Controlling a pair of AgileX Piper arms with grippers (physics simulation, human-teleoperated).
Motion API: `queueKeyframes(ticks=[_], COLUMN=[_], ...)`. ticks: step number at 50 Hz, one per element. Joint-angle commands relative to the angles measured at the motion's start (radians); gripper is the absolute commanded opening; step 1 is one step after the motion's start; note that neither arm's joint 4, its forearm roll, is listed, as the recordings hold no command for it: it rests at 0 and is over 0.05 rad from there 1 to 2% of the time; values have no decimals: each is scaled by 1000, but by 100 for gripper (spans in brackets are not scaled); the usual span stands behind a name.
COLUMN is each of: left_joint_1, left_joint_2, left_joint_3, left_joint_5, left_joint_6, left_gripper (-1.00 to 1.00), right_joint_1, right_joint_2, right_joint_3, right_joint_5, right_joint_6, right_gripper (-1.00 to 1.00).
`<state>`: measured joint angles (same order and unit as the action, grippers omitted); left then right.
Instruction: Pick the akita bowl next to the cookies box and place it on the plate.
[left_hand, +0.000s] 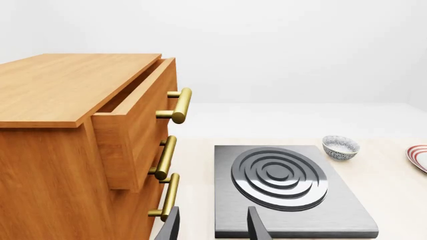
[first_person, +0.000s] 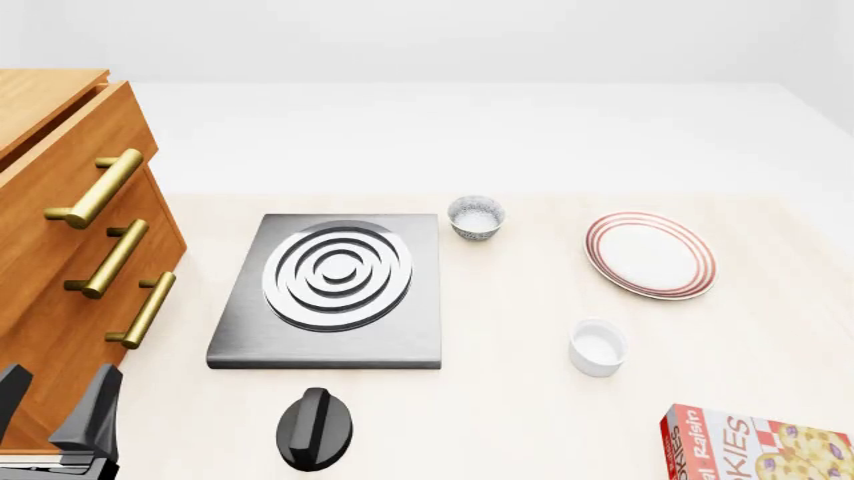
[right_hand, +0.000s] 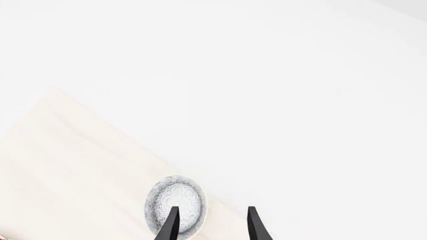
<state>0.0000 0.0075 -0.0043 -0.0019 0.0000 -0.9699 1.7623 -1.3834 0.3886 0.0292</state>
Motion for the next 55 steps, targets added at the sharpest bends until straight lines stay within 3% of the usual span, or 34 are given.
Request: queueKeyframes(ticks=[1,15,55], left_joint_1=[0,0,0], left_joint_2=[0,0,0], left_joint_3=[0,0,0], left_joint_5=[0,0,0], left_joint_6=[0,0,0], left_gripper=[100,100,100], right_joint_1=[9,7,21], right_joint_2=[57,143,251], right_joint_3=[1,64,64], right_joint_5=[-32,-145,-226], right_joint_6=[2,-55,-83], right_gripper=[100,100,100])
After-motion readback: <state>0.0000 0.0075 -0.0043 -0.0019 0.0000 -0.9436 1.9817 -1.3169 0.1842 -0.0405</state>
